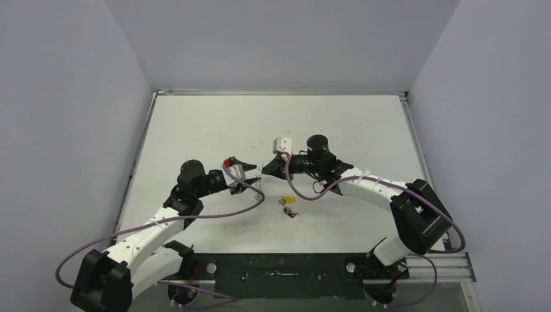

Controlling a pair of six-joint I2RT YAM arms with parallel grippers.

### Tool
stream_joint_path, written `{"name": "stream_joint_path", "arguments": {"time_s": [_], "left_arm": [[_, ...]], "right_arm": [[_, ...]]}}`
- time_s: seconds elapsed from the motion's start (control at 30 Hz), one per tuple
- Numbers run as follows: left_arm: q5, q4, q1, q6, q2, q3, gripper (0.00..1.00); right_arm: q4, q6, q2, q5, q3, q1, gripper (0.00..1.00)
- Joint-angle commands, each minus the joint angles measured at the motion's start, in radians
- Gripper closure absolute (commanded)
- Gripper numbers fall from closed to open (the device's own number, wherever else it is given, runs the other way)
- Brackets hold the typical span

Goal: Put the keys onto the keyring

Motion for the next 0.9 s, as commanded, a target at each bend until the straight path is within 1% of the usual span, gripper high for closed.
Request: {"name": "stream_joint_path", "arguments": {"time_s": [0.0, 0.13, 0.2, 0.37, 0.5, 0.67, 0.87], "left_arm": [[-0.072, 0.190, -0.003, -0.084, -0.075, -0.106, 0.61], [-0.156, 0.394, -0.002, -0.150, -0.109, -0.235, 0.59], [-0.170, 0.445, -0.002, -0.150, -0.107, -0.265, 0.59], [-0.129, 0.492, -0.002, -0.123, -0.064, -0.267, 0.60], [-0.083, 0.547, -0.002, -0.117, -0.025, -0.255, 0.65], [0.031, 0.553, -0.003, -0.095, 0.020, -0.215, 0.70], [0.073, 0.567, -0.003, -0.093, 0.057, -0.184, 0.75]], "right_arm": [[0.182, 0.072, -0.053, -0.016, -0.038, -0.025, 1.00], [0.195, 0.067, -0.059, -0.039, -0.066, -0.025, 1.00], [0.204, 0.059, -0.065, -0.048, -0.082, -0.025, 1.00], [0.192, 0.012, -0.087, -0.073, -0.111, -0.025, 1.00], [0.173, -0.041, -0.107, -0.099, -0.127, -0.024, 1.00], [0.166, -0.098, -0.121, -0.111, -0.142, -0.019, 1.00], [0.145, -0.133, -0.121, -0.119, -0.138, -0.009, 1.00]]}}
